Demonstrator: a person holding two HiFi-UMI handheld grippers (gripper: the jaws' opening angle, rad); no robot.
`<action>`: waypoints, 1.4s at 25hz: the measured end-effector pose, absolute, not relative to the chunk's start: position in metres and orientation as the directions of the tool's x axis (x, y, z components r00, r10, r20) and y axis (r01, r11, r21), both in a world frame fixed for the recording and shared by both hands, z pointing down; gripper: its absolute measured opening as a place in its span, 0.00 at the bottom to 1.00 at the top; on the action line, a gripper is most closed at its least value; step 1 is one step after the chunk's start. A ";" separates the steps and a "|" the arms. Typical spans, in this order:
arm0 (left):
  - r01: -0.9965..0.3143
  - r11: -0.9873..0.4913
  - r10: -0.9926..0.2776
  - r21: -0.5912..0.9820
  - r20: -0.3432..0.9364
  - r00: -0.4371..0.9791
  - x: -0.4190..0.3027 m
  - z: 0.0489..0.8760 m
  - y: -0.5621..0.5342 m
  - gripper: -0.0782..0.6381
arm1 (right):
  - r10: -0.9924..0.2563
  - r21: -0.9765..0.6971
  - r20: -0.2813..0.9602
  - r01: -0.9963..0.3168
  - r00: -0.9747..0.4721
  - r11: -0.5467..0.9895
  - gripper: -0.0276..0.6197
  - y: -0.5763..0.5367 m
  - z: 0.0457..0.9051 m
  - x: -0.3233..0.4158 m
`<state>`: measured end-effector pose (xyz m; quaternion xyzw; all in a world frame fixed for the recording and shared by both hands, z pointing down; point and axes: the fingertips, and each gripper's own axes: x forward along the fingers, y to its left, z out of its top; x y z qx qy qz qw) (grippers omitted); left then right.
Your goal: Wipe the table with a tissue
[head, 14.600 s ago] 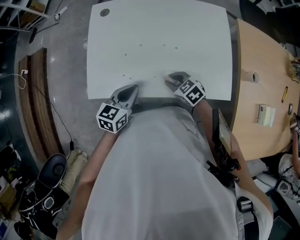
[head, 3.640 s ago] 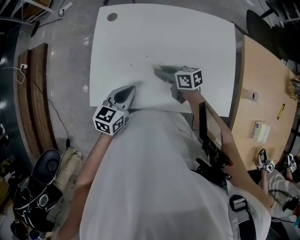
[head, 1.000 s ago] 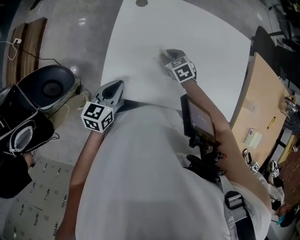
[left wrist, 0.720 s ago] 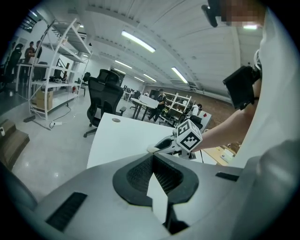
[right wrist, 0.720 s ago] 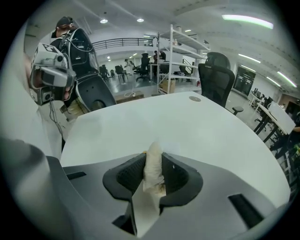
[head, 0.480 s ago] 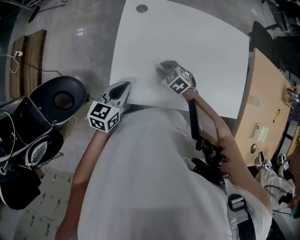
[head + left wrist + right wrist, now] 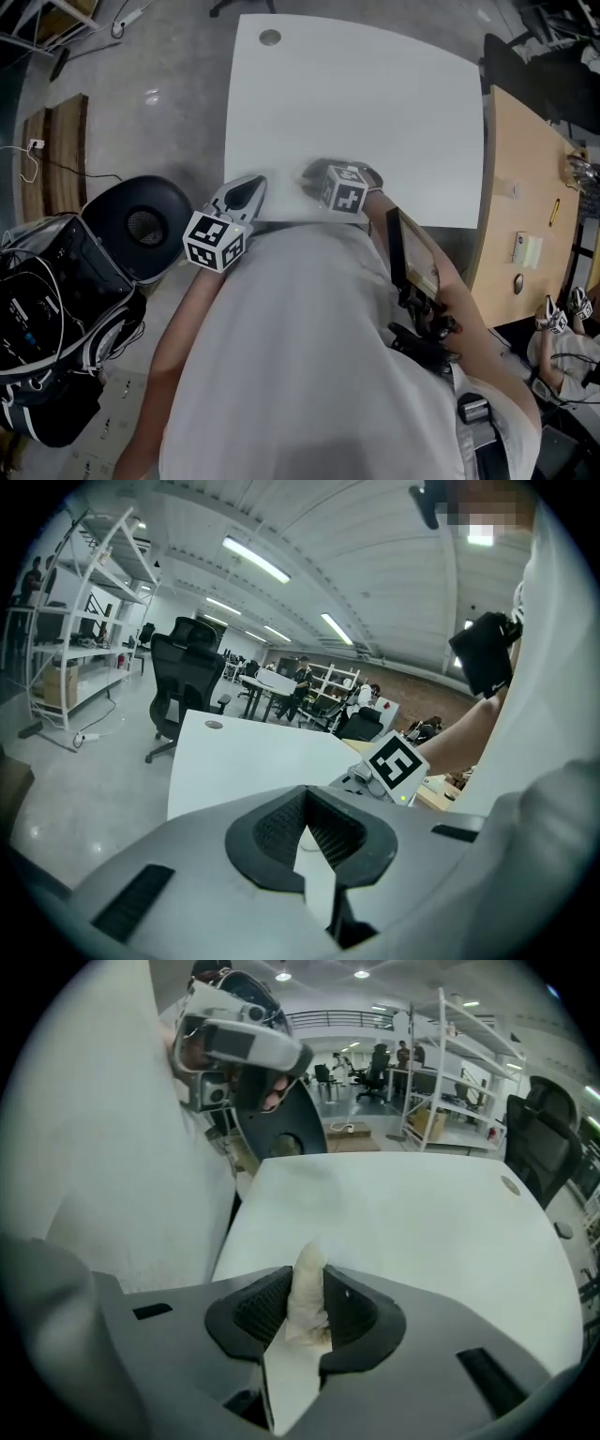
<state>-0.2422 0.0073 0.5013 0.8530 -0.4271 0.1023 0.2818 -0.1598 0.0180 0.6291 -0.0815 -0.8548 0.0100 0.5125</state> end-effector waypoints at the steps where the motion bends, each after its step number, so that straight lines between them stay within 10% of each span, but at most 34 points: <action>1: -0.778 -0.488 -0.664 0.395 0.411 0.625 -0.240 0.500 0.006 0.12 | 0.181 -0.119 0.874 0.163 -0.450 0.979 0.20 0.027 0.629 -0.156; 10: -0.679 -0.618 -0.548 0.396 0.404 0.733 -0.219 0.502 -0.001 0.11 | 0.282 -0.230 0.889 0.180 -0.361 0.956 0.20 0.067 0.619 -0.096; 20: -0.685 -0.638 -0.549 0.353 0.415 0.725 -0.180 0.496 -0.011 0.11 | -0.129 -0.102 0.797 -0.342 -0.590 0.934 0.20 -0.004 0.570 0.003; 35: -0.718 -0.620 -0.585 0.316 0.424 0.691 -0.065 0.478 0.014 0.12 | -0.477 -0.200 0.437 -0.599 -0.762 0.775 0.20 -0.009 0.482 0.114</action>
